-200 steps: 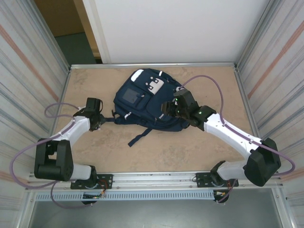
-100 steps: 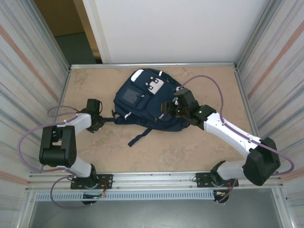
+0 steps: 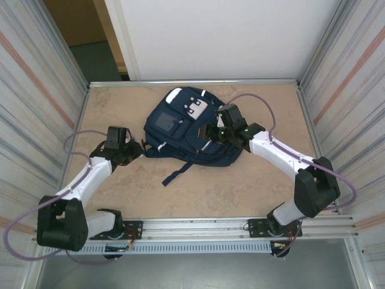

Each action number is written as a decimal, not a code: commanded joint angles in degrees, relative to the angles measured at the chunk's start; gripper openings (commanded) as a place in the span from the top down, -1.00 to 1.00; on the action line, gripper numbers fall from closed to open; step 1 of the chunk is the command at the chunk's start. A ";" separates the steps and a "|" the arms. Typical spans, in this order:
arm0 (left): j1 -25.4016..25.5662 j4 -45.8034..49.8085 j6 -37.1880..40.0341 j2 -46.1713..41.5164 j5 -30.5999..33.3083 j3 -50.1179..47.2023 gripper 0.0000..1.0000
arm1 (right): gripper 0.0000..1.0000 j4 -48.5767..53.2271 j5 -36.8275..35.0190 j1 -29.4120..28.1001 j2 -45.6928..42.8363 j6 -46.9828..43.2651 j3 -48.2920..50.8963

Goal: Pack the student bag

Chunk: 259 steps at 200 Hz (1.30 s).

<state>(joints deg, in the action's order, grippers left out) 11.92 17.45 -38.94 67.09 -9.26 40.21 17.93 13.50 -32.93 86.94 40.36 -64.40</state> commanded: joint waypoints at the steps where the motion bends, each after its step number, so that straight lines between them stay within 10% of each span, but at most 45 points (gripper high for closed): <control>1: 6.15 -6.77 7.74 -0.63 -10.74 3.39 0.70 | -0.17 -3.04 9.12 0.50 2.58 3.21 -4.43; 79: 23.42 -14.61 15.64 7.08 -14.62 11.10 0.73 | -0.22 -8.46 20.43 1.69 6.85 6.74 -7.03; 184: 23.64 -20.62 9.61 13.78 -16.13 12.09 0.81 | -0.17 -7.97 13.62 1.37 2.61 7.65 -0.10; 259: 22.67 -16.11 13.76 19.60 -27.50 17.88 0.80 | -0.16 -0.37 -0.85 3.37 -10.90 -14.12 5.85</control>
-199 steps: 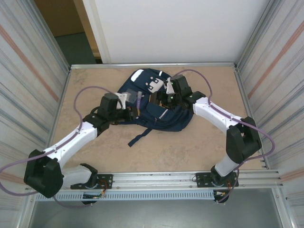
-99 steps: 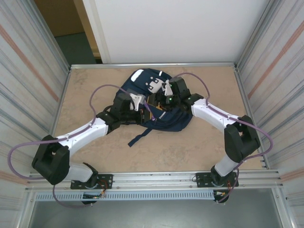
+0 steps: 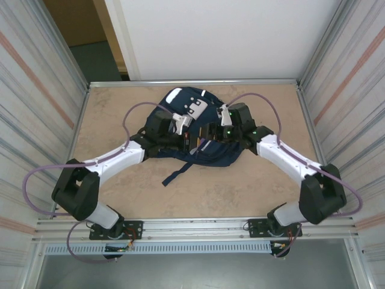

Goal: Pack the student bag

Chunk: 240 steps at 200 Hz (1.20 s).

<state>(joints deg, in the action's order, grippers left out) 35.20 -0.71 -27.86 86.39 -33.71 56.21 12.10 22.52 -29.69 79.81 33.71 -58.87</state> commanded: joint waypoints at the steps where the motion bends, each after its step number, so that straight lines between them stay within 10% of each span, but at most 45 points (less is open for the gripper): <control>1: -0.63 2.30 2.70 0.33 -2.94 1.93 0.80 | -0.16 5.83 -10.49 0.15 -3.78 -7.46 0.29; 90: 4.70 19.03 6.45 6.76 14.23 8.29 -0.07 | -0.20 16.65 -12.62 4.82 -0.66 4.96 -3.24; 141: 8.17 28.17 -3.40 12.22 24.25 15.37 -0.15 | -0.20 15.86 -11.13 5.33 -0.19 6.28 -3.01; 240: 11.56 25.35 -11.49 19.79 22.50 18.83 0.06 | -0.20 13.74 -9.77 5.51 -0.58 8.04 -0.98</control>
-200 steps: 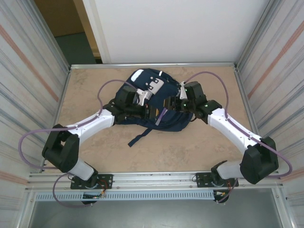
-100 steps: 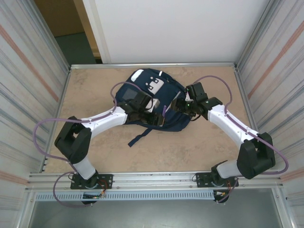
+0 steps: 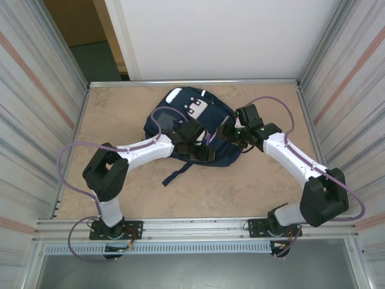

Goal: Pack the student bag

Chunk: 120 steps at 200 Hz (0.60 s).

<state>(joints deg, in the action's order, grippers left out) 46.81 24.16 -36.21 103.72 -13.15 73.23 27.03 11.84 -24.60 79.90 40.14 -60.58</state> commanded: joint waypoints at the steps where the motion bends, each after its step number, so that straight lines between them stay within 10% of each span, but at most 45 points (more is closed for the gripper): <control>1: -0.09 0.51 -3.20 2.59 1.96 1.86 0.07 | -0.20 -1.19 0.95 0.42 -0.65 1.70 0.72; 43: -0.39 -2.56 -2.03 0.05 -0.47 0.92 0.75 | -0.19 -1.92 6.85 1.17 -0.16 2.86 1.70; 120: -2.25 -19.62 0.87 -6.09 -19.17 -6.01 0.83 | -0.21 -8.33 16.17 1.04 1.41 11.10 3.74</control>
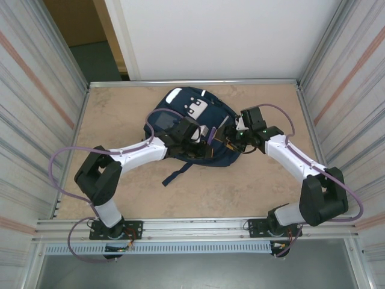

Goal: Pack the student bag

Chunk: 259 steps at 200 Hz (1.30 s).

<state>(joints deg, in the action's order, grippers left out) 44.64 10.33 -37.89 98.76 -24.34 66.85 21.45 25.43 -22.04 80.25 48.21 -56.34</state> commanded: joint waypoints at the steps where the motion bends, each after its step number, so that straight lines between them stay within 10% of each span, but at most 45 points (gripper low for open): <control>1: -0.04 -5.86 2.64 -1.12 -8.04 0.38 0.83 | -0.21 -2.83 2.55 -1.56 1.10 3.03 -0.51; 39: 0.36 -8.34 2.61 -1.70 -9.78 0.40 0.78 | -0.10 -5.09 1.10 -3.32 2.70 5.31 -0.49; 65: 0.36 -10.55 2.73 -2.44 -9.77 -0.96 0.70 | 0.52 -7.35 0.28 -3.12 1.98 6.59 1.61; 117: -0.07 -9.74 15.34 -3.14 -13.49 -1.04 0.06 | 0.74 -3.85 -0.18 1.58 -1.62 3.71 1.62; 193: 0.22 6.71 40.97 8.53 6.96 13.65 -0.09 | 0.70 2.60 0.31 20.30 -8.44 -2.93 2.55; 259: 3.84 9.72 36.24 18.45 29.24 22.17 -0.10 | 0.70 2.86 1.92 23.76 -11.09 -3.48 5.00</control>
<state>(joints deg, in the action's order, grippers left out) 47.55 17.41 0.08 115.83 -4.56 85.58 23.20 25.65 1.28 70.37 46.11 -52.53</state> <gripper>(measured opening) 0.557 0.178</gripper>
